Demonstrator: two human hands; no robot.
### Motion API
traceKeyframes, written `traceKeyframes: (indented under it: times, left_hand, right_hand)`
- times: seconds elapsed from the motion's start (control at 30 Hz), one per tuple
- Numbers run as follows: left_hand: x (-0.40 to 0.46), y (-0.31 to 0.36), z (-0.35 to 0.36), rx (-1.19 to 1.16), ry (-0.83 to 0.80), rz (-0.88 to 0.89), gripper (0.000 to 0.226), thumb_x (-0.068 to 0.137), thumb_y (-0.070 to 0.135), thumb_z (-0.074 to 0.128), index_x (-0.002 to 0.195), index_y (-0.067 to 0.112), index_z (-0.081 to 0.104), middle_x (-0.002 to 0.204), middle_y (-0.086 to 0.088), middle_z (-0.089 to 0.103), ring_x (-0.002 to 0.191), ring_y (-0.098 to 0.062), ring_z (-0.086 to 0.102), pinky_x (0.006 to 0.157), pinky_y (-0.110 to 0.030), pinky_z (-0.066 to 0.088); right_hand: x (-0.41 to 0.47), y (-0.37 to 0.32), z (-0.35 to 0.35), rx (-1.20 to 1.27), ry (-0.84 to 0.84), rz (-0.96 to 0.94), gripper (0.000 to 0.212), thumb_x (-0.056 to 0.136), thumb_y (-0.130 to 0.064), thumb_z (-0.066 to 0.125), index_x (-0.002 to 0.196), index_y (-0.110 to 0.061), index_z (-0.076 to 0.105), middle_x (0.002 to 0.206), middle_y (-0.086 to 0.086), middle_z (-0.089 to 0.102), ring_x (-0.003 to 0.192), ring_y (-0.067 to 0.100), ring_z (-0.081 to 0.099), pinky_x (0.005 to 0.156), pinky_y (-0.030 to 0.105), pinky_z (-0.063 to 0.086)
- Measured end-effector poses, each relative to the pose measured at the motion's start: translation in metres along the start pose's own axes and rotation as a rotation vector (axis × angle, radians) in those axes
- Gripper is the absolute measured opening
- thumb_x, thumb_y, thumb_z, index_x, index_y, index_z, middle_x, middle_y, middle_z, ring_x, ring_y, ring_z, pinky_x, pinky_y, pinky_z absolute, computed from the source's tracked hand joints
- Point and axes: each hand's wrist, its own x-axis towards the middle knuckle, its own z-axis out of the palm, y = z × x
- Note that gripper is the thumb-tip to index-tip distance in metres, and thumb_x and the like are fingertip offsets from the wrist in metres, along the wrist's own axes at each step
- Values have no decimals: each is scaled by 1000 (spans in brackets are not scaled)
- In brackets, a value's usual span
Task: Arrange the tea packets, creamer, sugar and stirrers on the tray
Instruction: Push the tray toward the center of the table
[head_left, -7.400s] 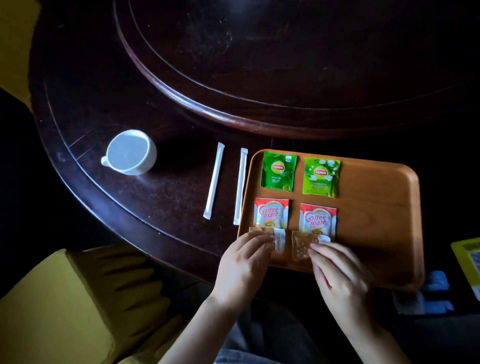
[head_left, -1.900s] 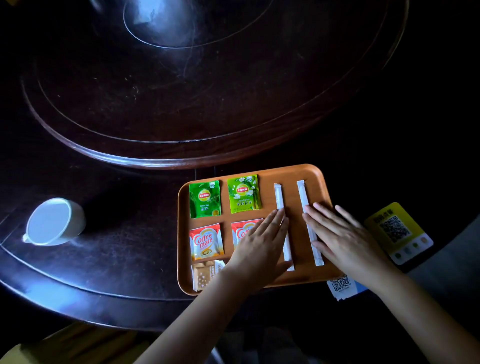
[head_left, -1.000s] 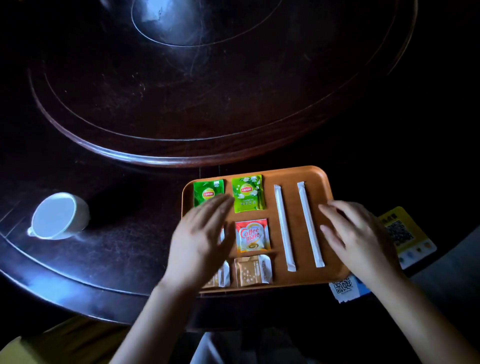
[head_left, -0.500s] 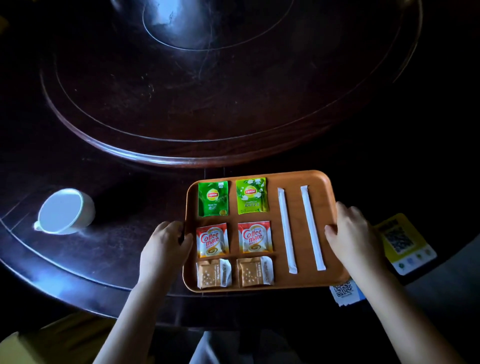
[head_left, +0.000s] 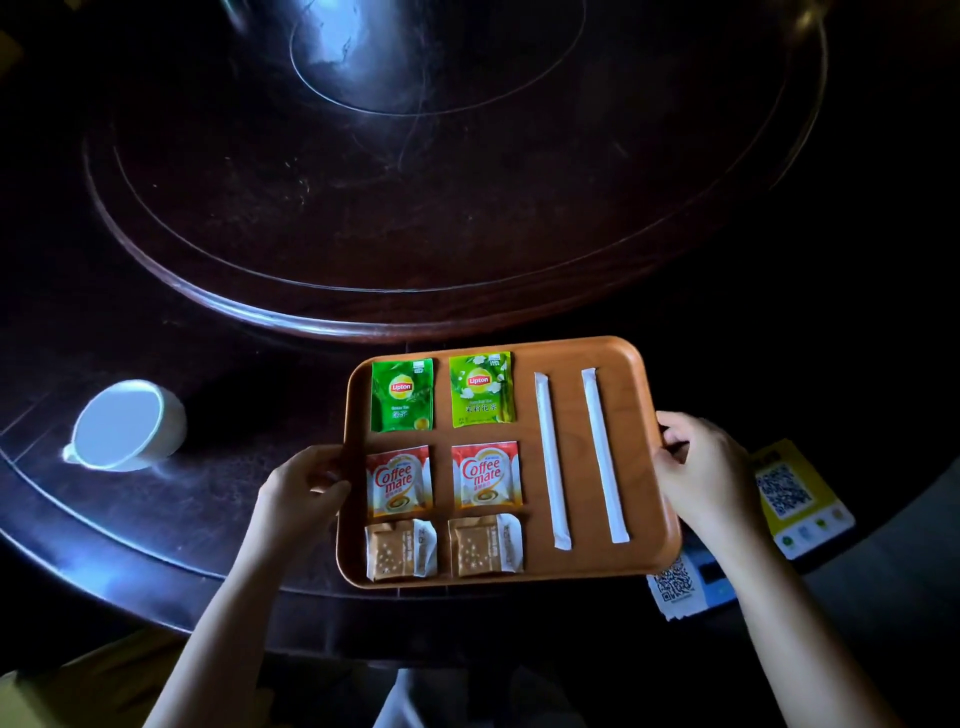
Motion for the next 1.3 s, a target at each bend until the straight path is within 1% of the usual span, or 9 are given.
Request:
traceKeyframes:
  times: [0.2,0.33,0.53,0.63,0.73,0.83,0.97,1.1,1.3]
  left_hand:
    - [-1,8,-31,-67,9,46,40,59,20,60,79,53,64,70,28,67,62,3,61,61,-14,47]
    - [13,23,-56,-84,28,103,39,59,18,59,78,51,65,69,31,67,60,5,60,61,-16,48]
    - [57,48,-85,-46,61,161,50,59,20,59,74,67,59,69,39,64,62,11,60,66,-19,50]
    - [87,58,-91,-79,40,164,43,60,15,62,77,55,66,68,30,69,71,-4,65,76,-30,53]
    - [122,71,-93,-107,35,162,37,68,2,64,94,26,72,76,5,74,78,-24,67,84,-47,54]
    - [158,85,-94,-144,43,169,39,72,-7,61,107,9,68,92,-18,71,81,-28,65,84,-47,53]
    - [200,101,-94,-161,62,156,38,75,-11,59,109,4,66,84,-12,67,77,-25,62,80,-43,55]
    - [229,110,-90,-175,67,135,38,77,-11,58,110,6,64,78,-2,66,59,-8,64,60,-22,56]
    - [253,111,-81,-165,53,84,37,77,-11,57,110,4,65,78,-7,65,70,-21,61,76,-38,53]
  right_hand:
    - [6,-22,-3,110,53,-41,30,81,3,60,108,-7,66,92,11,65,77,23,56,69,28,40]
    - [22,-44,-4,197,97,-39,30,79,3,61,107,-6,67,95,12,67,75,22,57,74,29,44]
    - [63,-80,-4,219,89,-51,30,79,-1,60,107,-10,68,97,9,70,77,21,60,71,23,39]
    - [90,-99,-8,209,95,-60,30,81,-2,58,108,-10,67,100,9,70,87,24,64,73,22,39]
    - [121,-116,-12,205,99,-65,28,82,-3,56,107,-8,67,103,9,70,93,26,64,74,23,42]
    - [154,-130,-14,191,118,-68,29,84,-4,55,111,-8,66,111,12,68,100,27,63,78,23,43]
    - [195,-145,-12,188,130,-51,31,85,-5,56,115,-9,63,115,11,67,103,26,62,79,22,41]
    - [226,-154,-3,183,134,-44,31,85,-4,58,116,-9,62,115,10,66,103,25,62,79,24,43]
    - [257,-159,11,149,106,-40,32,85,-4,59,116,-9,63,113,11,67,103,26,63,85,31,50]
